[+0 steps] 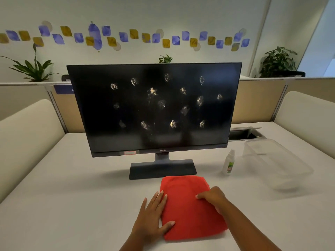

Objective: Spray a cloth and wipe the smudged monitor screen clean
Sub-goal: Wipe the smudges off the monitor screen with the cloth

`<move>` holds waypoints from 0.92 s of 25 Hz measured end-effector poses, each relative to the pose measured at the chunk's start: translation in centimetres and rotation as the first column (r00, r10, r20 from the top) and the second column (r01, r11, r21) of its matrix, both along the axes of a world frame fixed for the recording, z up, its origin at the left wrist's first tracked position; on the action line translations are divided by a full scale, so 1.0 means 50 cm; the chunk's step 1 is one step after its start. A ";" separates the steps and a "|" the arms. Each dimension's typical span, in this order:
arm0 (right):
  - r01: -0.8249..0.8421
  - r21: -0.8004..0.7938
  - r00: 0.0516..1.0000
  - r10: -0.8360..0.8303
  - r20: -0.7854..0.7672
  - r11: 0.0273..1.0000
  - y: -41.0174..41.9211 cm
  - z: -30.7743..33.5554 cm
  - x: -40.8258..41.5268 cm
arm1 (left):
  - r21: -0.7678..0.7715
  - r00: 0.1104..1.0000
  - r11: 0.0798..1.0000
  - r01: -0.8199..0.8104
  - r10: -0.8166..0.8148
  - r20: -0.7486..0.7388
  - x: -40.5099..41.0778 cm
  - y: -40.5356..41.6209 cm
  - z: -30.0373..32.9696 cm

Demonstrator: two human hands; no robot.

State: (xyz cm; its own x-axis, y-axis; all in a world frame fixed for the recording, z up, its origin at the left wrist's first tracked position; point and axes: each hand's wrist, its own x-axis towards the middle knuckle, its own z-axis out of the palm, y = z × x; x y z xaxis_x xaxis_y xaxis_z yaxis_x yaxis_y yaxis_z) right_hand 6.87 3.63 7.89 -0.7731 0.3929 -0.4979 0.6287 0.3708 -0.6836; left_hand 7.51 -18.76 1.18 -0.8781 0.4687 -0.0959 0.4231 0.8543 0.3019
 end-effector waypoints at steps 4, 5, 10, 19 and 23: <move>0.081 -0.405 0.996 -0.056 0.075 0.911 -0.017 0.029 -0.012 | -0.090 0.999 0.995 -0.030 0.032 0.015 -0.032 -0.044 0.016; 0.093 -0.452 0.994 -0.059 0.087 0.887 -0.019 0.030 -0.015 | -0.100 0.999 0.994 -0.044 0.046 0.022 -0.039 -0.055 0.016; 0.087 -0.339 0.996 -0.072 0.056 0.937 -0.037 0.018 -0.017 | 0.047 0.989 0.992 -0.113 0.108 0.105 -0.049 -0.069 0.015; 0.013 0.014 0.999 -0.014 0.034 1.000 -0.071 -0.002 0.006 | -0.049 0.995 0.996 0.076 -0.073 0.065 -0.033 -0.035 0.019; 0.145 -0.493 0.989 -0.138 0.051 0.858 -0.087 0.034 0.009 | -0.054 0.997 0.997 0.057 -0.055 0.045 -0.028 -0.050 0.016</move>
